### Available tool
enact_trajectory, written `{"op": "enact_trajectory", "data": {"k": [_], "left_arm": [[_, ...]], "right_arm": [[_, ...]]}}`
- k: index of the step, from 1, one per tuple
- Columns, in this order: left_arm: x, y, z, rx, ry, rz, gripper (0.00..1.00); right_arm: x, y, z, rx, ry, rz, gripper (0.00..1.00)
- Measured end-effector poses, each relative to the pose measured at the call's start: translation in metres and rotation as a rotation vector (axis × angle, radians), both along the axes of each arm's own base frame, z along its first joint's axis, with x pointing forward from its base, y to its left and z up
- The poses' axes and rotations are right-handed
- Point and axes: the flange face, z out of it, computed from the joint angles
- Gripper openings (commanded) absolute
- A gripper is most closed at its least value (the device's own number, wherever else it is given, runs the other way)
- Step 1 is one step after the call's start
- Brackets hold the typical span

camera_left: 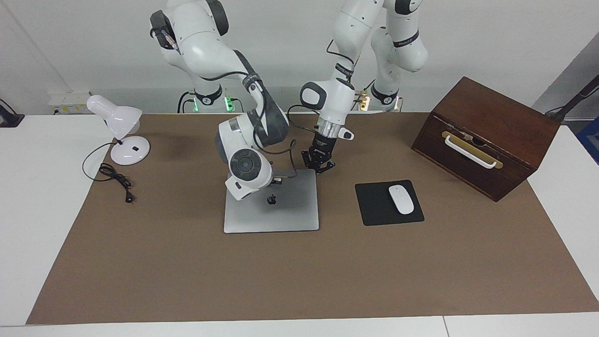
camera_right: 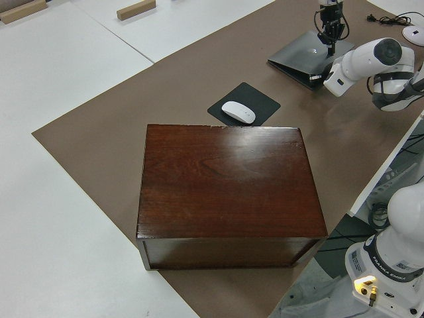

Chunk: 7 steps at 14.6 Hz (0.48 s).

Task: Close laptop with both arms

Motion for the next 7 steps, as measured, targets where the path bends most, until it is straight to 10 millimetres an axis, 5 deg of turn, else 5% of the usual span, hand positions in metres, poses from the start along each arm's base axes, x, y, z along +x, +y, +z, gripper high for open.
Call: {"op": "enact_trajectory", "data": {"k": [4, 7], "left_arm": [[0.000, 0.000, 0.000, 0.000, 0.000, 0.000, 0.00], [0.000, 0.000, 0.000, -0.001, 0.000, 0.002, 0.00]], "right_arm": [[0.002, 0.000, 0.010, -0.003, -0.014, -0.020, 0.00], [0.011, -0.008, 0.040, 0.008, -0.037, -0.030, 0.00]]}}
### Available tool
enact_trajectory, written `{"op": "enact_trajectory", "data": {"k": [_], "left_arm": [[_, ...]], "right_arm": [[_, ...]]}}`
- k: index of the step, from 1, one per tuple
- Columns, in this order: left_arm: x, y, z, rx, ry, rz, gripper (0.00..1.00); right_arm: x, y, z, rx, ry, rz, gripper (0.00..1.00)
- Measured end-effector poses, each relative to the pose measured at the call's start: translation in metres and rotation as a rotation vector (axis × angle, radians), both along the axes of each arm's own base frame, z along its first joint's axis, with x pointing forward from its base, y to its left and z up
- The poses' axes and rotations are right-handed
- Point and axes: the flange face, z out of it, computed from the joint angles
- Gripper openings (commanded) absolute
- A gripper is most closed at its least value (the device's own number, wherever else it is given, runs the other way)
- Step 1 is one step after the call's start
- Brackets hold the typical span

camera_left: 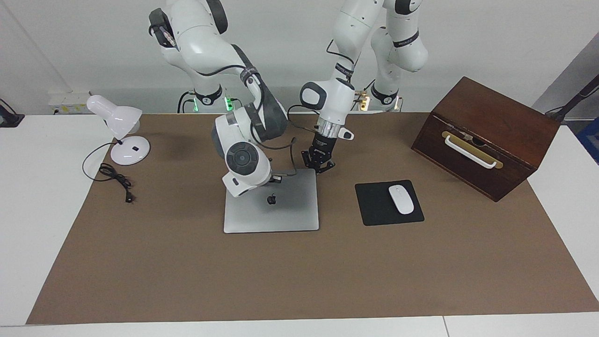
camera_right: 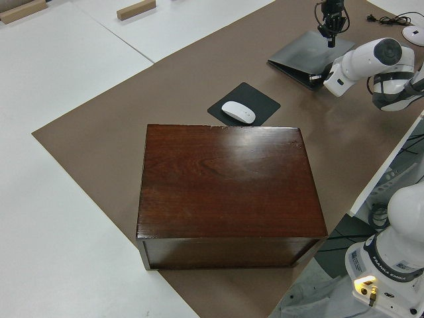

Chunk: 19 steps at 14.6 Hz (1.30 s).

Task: Close laptop with both arms

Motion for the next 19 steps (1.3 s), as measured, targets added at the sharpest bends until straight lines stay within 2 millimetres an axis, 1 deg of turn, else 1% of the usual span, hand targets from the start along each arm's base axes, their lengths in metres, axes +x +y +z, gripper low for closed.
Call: {"op": "enact_trajectory", "data": {"k": [4, 6, 8, 10, 13, 15, 19], "left_arm": [[-0.002, 0.000, 0.000, -0.006, 0.005, 0.007, 0.00], [-0.004, 0.000, 0.000, -0.007, 0.007, 0.008, 0.00], [-0.007, 0.000, 0.001, -0.009, 0.011, 0.009, 0.00], [-0.011, 0.001, 0.001, -0.009, 0.016, 0.007, 0.00], [-0.017, 0.005, 0.002, -0.008, 0.022, 0.008, 0.00], [-0.018, 0.007, 0.007, -0.018, 0.019, 0.016, 0.00], [-0.015, 0.010, 0.029, -0.052, -0.005, 0.029, 0.00]], "right_arm": [[0.015, -0.016, 0.040, 0.020, -0.053, -0.026, 0.00], [0.023, -0.028, 0.062, 0.036, -0.095, -0.038, 0.00], [0.030, -0.049, 0.091, 0.055, -0.146, -0.047, 0.00], [0.034, -0.077, 0.122, 0.068, -0.198, -0.061, 0.00], [0.037, -0.120, 0.165, 0.086, -0.283, -0.039, 0.00], [0.037, -0.142, 0.187, 0.087, -0.328, -0.025, 0.00], [0.033, -0.185, 0.219, 0.062, -0.401, 0.071, 0.00]]}}
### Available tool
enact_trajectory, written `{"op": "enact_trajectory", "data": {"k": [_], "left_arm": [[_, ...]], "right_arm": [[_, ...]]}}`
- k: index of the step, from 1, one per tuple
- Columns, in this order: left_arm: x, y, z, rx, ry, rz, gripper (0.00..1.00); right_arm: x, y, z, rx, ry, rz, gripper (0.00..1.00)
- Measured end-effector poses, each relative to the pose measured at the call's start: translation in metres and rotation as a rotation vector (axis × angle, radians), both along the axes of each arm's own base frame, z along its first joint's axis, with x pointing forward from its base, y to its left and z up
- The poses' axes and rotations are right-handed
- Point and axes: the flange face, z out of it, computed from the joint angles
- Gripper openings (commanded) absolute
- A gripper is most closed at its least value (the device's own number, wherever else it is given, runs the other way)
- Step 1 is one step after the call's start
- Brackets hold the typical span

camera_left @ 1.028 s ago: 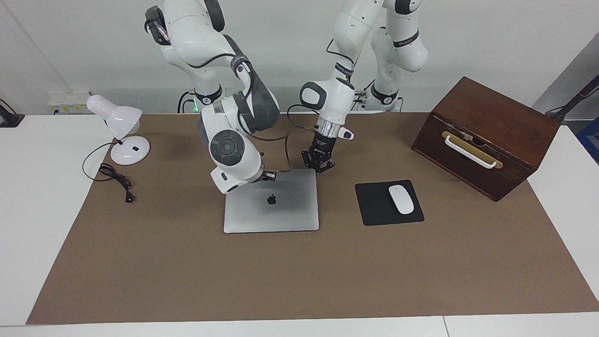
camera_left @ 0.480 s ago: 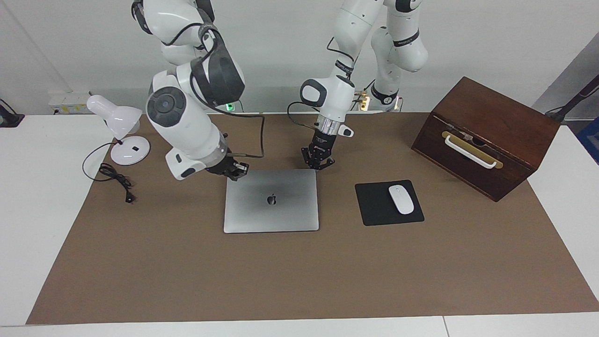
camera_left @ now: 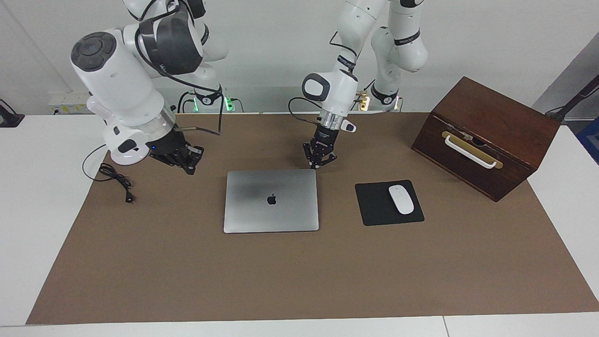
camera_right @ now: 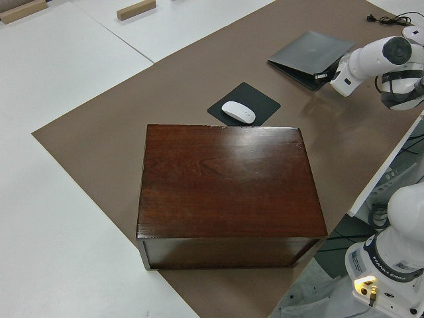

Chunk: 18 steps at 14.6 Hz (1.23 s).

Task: Close laptop with both arms

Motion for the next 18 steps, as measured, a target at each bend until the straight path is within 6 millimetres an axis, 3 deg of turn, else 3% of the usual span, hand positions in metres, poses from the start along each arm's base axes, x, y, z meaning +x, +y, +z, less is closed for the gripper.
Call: {"op": "enact_trajectory", "data": {"k": [5, 8, 10, 13, 15, 18], "left_arm": [[-0.006, 0.009, -0.001, 0.011, 0.005, 0.002, 0.00], [-0.011, 0.013, -0.004, 0.025, 0.010, 0.001, 0.00], [-0.015, 0.017, -0.001, 0.026, 0.008, 0.000, 0.00], [-0.021, 0.029, 0.009, 0.029, -0.008, -0.008, 0.00], [-0.020, 0.041, 0.014, 0.050, -0.029, -0.026, 0.00], [0.007, 0.078, 0.022, 0.098, -0.075, -0.038, 0.00]], "right_arm": [[-0.026, -0.055, 0.067, -0.067, -0.120, 0.085, 0.00], [-0.052, -0.068, 0.105, -0.098, -0.156, 0.112, 0.36], [-0.067, -0.074, 0.120, -0.101, -0.161, 0.119, 0.67], [-0.084, -0.080, 0.120, -0.100, -0.135, 0.118, 1.00], [-0.092, -0.079, 0.111, -0.098, -0.108, 0.121, 1.00], [-0.096, -0.081, 0.091, -0.098, -0.088, 0.115, 1.00]]}}
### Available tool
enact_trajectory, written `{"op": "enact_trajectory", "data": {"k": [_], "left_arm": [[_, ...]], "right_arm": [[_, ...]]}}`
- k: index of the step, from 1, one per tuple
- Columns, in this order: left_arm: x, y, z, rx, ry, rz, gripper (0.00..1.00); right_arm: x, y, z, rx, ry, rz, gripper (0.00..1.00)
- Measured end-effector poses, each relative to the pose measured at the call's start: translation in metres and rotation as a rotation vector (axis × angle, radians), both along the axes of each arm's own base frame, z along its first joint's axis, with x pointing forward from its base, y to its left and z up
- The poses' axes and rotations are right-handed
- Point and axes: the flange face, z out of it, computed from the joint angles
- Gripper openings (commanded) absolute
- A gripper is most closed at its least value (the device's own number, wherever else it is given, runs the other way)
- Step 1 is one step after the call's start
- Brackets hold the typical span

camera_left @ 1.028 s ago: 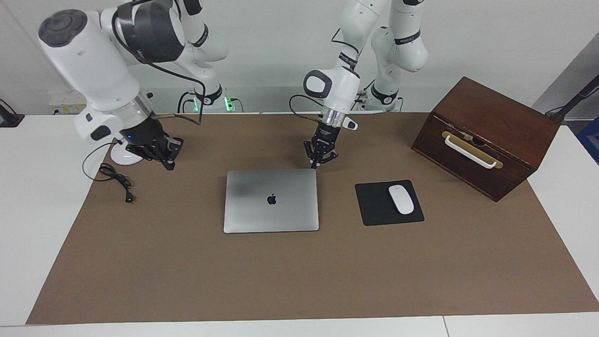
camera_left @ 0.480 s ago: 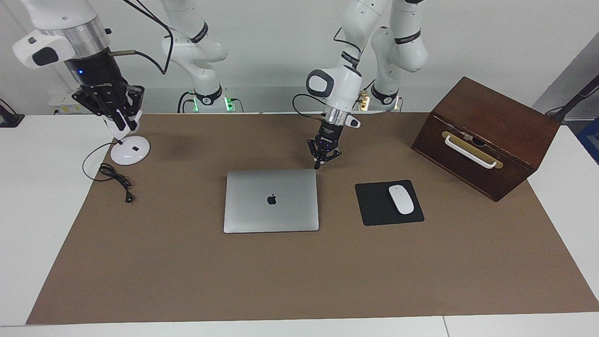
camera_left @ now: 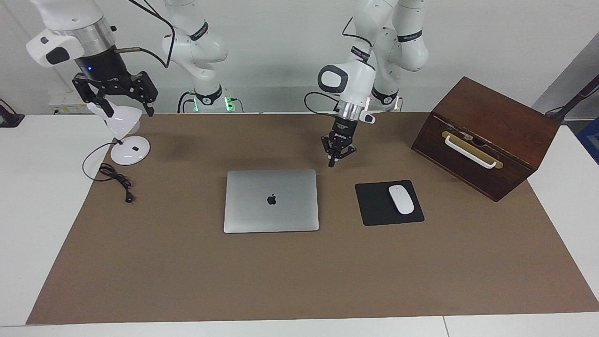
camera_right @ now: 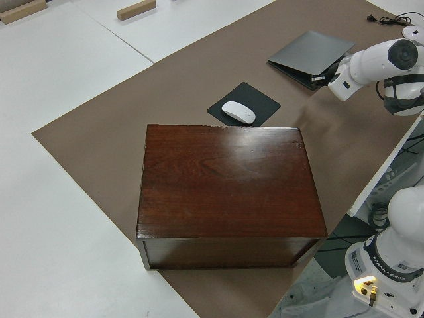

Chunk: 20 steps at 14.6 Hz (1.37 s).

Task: Close laptop with both arms

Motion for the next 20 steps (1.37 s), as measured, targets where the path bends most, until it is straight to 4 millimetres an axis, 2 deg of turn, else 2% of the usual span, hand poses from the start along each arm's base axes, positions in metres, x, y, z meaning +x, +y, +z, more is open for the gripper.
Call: {"op": "enact_trajectory", "data": {"k": [4, 10, 12, 16, 20], "left_arm": [[0.038, 0.052, 0.008, 0.003, -0.029, -0.010, 0.00], [0.094, 0.095, 0.035, -0.002, -0.148, -0.139, 0.00], [0.106, 0.102, 0.044, 0.047, -0.214, -0.226, 0.00], [0.120, 0.104, 0.056, 0.194, -0.330, -0.436, 0.00], [0.142, 0.120, 0.071, 0.354, -0.416, -0.611, 0.00]], "right_arm": [[-0.003, -0.017, -0.027, -0.001, 0.000, -0.033, 1.00], [-0.001, -0.031, -0.028, -0.003, -0.031, -0.058, 1.00], [-0.003, -0.029, -0.025, -0.004, -0.036, -0.054, 1.00], [-0.003, -0.020, -0.023, -0.005, -0.039, -0.037, 1.00], [-0.003, -0.009, -0.023, -0.004, -0.039, -0.018, 1.00]]}}
